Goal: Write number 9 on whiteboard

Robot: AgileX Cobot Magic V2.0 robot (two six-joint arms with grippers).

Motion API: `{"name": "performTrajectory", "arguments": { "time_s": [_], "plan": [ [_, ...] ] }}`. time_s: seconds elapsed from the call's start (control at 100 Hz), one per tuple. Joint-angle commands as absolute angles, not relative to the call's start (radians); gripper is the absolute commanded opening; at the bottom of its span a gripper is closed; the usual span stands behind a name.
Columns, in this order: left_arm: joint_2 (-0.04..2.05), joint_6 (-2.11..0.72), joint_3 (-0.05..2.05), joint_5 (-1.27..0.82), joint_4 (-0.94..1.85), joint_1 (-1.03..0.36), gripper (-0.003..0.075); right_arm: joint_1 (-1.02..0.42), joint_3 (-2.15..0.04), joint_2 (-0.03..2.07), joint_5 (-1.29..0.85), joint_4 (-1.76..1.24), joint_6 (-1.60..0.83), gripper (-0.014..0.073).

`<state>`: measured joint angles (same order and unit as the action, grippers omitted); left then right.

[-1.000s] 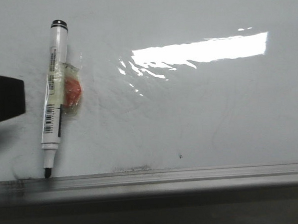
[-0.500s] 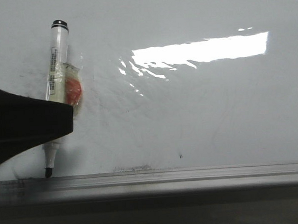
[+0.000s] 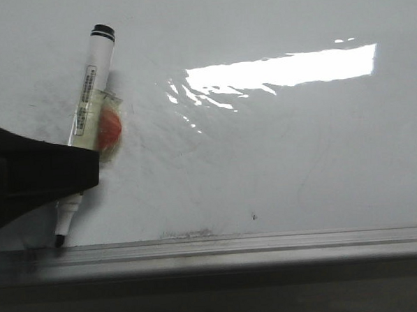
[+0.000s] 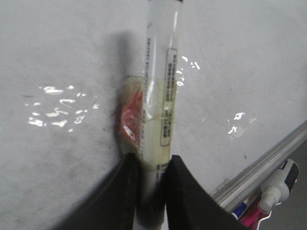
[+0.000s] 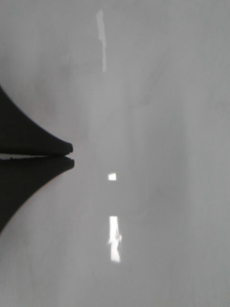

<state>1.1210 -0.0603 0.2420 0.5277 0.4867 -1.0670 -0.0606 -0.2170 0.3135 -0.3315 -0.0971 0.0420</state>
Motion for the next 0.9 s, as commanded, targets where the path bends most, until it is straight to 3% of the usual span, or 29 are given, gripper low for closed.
{"name": "performTrajectory", "arguments": {
  "time_s": [0.0, 0.2, 0.38, 0.43, 0.64, 0.89],
  "plan": [
    [1.129, -0.054, 0.261, 0.555, 0.522, -1.065, -0.0020, -0.122, -0.251, 0.339, -0.276, -0.096, 0.031, -0.0063],
    [1.129, -0.054, 0.275, 0.554, 0.385, -1.065, -0.0020, -0.310, -0.357, 0.450, -0.328, -0.101, -0.047, -0.0023],
    [1.129, -0.054, 0.318, 0.543, 0.098, -1.065, -0.0020, -0.598, -0.502, 0.571, -0.328, -0.117, -0.101, 0.0370],
    [1.129, -0.056, 0.330, 0.543, 0.000, -1.065, -0.0020, -0.670, -0.538, 0.612, -0.328, -0.117, -0.101, 0.0419],
    [1.129, -0.063, 0.349, 0.543, -0.241, -1.065, -0.0020, -0.864, -0.663, 0.766, -0.324, -0.117, -0.097, 0.0388],
    [1.129, -0.063, 0.349, 0.545, -0.283, -1.065, -0.0020, -0.887, -0.739, 0.908, -0.347, -0.219, -0.097, 0.0375]
  ]
}}
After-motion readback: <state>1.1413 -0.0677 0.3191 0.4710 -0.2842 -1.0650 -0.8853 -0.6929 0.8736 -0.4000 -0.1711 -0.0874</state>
